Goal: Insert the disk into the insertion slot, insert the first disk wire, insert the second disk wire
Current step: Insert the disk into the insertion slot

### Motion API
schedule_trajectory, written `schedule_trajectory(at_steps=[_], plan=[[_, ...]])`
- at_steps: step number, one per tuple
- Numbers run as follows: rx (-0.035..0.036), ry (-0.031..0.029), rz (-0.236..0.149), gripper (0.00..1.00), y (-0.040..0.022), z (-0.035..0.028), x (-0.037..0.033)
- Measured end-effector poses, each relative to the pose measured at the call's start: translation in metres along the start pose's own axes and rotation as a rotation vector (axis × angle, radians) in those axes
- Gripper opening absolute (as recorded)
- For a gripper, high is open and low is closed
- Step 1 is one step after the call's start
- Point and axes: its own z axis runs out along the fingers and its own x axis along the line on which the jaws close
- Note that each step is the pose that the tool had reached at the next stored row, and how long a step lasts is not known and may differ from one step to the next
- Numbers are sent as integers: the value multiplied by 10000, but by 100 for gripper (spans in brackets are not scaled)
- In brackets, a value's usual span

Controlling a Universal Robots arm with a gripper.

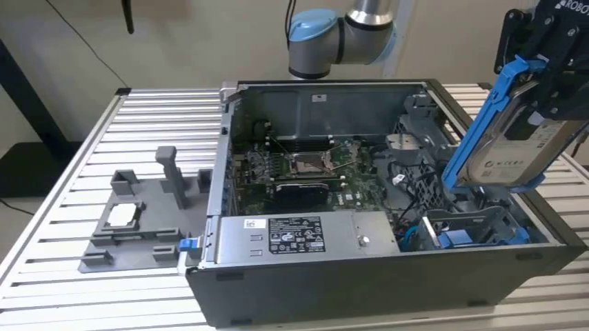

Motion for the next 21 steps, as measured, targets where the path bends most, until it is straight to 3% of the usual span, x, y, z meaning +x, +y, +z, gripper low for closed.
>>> schedule_trajectory(at_steps=[21], plan=[[-42,0,-2,33,-7,155,13]])
